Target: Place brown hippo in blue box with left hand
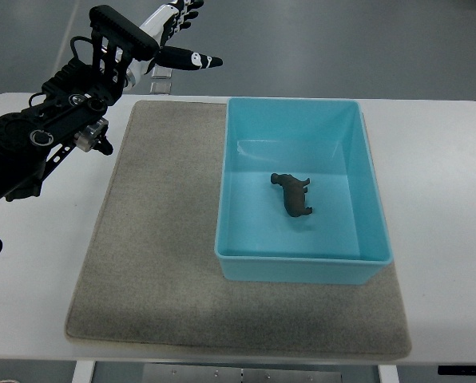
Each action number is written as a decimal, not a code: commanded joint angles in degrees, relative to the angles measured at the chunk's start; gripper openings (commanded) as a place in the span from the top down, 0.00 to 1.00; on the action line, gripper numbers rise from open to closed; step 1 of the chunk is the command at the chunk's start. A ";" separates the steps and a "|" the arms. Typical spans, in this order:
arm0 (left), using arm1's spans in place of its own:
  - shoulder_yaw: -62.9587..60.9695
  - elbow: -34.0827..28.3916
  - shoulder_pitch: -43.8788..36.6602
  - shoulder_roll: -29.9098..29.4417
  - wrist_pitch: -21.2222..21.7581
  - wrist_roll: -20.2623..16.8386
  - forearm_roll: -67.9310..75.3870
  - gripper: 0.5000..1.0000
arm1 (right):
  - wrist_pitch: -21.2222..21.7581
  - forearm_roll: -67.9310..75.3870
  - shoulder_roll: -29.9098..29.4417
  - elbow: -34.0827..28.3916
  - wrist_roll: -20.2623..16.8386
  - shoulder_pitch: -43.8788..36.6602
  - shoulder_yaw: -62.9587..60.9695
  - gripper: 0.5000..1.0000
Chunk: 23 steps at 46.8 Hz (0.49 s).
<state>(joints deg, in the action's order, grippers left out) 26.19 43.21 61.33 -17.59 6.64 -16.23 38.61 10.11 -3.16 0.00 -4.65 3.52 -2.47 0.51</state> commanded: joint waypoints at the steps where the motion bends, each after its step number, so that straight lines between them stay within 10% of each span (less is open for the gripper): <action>1: -0.08 -1.02 0.02 0.10 -0.22 0.32 -6.87 0.01 | 0.00 0.00 0.00 -0.01 0.00 0.01 -0.07 0.13; 23: -0.08 -5.42 -0.16 0.53 -1.54 5.77 -30.43 0.01 | 0.00 0.00 0.00 -0.01 0.00 0.01 0.02 0.13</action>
<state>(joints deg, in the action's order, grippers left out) 26.10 38.34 61.21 -17.05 5.92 -11.46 11.79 10.11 -3.16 0.00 -4.66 3.52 -2.46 0.52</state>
